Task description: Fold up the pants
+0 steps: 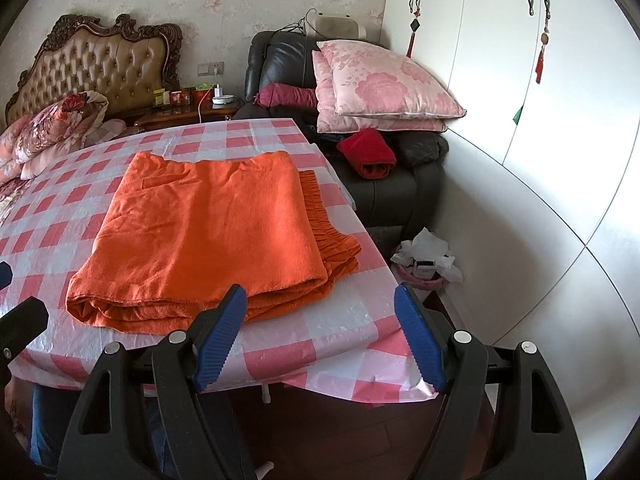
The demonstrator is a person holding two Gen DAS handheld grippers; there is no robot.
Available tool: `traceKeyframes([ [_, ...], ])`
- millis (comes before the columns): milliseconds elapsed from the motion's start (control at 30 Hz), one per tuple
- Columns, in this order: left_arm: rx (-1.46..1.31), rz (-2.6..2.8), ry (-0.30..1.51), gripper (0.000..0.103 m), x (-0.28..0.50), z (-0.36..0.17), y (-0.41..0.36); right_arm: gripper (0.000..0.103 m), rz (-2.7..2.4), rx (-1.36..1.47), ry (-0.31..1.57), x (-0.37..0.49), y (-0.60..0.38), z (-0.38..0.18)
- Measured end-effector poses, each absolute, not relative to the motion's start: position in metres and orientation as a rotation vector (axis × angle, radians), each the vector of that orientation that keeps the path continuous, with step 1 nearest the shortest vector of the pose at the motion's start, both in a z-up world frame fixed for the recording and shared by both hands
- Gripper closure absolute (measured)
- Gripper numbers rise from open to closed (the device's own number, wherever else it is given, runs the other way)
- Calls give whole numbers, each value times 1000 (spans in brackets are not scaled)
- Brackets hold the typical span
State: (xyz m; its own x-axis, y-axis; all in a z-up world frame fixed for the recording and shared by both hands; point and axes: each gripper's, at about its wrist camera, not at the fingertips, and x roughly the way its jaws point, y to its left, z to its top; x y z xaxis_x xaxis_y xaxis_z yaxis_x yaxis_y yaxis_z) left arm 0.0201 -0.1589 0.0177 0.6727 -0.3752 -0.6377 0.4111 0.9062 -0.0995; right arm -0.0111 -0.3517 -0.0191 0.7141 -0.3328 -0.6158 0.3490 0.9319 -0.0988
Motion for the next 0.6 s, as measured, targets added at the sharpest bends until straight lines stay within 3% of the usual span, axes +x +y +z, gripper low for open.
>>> traceKeyframes([
  [600,24,-474,721,2,39,11,-166,29,-388,24,703,-8,-352,-28],
])
